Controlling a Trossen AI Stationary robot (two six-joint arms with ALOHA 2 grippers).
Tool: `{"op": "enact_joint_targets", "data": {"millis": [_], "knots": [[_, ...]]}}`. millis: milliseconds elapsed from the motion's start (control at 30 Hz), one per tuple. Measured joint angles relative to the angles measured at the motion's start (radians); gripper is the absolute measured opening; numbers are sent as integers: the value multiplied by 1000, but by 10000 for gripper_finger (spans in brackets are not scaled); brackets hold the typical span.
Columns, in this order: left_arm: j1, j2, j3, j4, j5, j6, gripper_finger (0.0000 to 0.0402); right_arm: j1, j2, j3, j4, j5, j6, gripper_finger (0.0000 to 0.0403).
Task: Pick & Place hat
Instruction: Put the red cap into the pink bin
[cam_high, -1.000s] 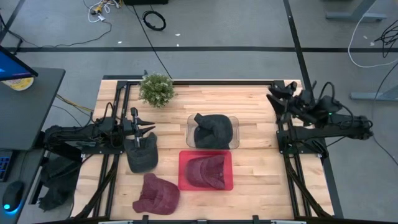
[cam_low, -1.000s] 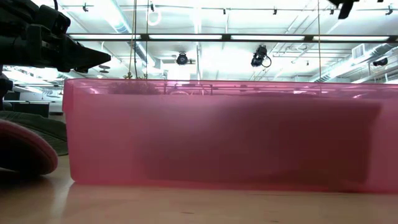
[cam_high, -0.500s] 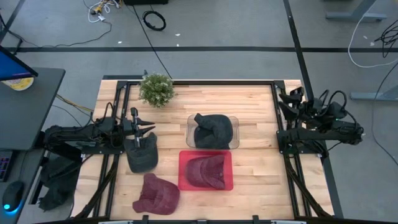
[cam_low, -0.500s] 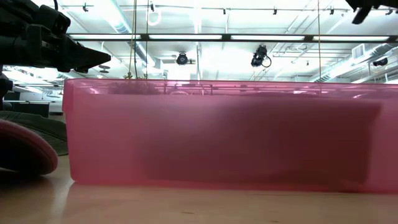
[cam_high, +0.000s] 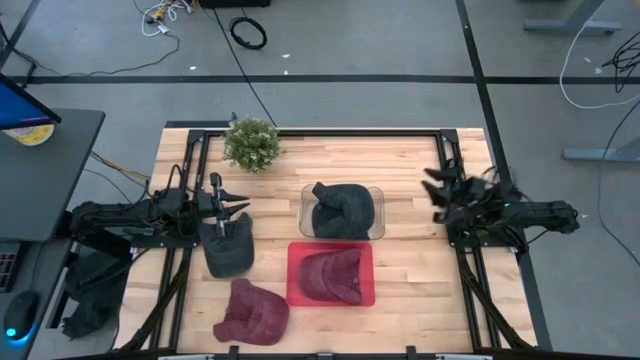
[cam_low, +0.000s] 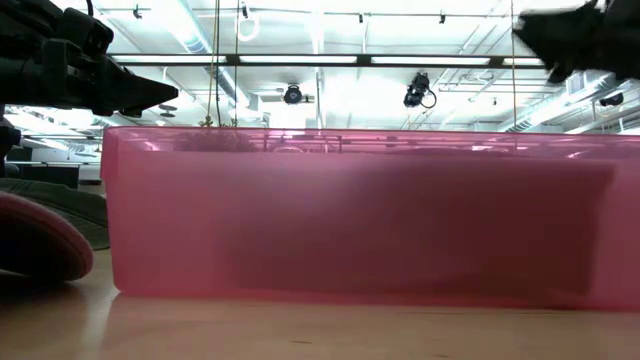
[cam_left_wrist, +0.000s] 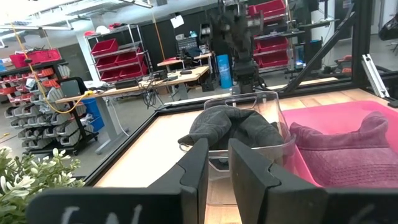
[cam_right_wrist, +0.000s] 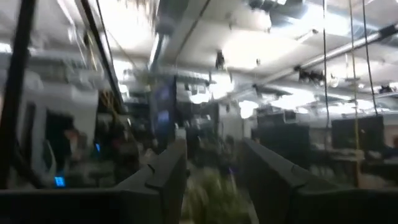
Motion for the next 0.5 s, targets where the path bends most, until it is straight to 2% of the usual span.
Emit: {"op": "enact_joint_targets", "data": {"millis": [133,300,500], "knots": [[0,0,0,1,0,0,67,-2,0,0,-55,113,0,160],[0,0,0,2,0,0,67,-2,1,1,-116,177,-25,160],[0,0,0,2,0,0,67,-3,1,1,-322,287,-37,160]]}}
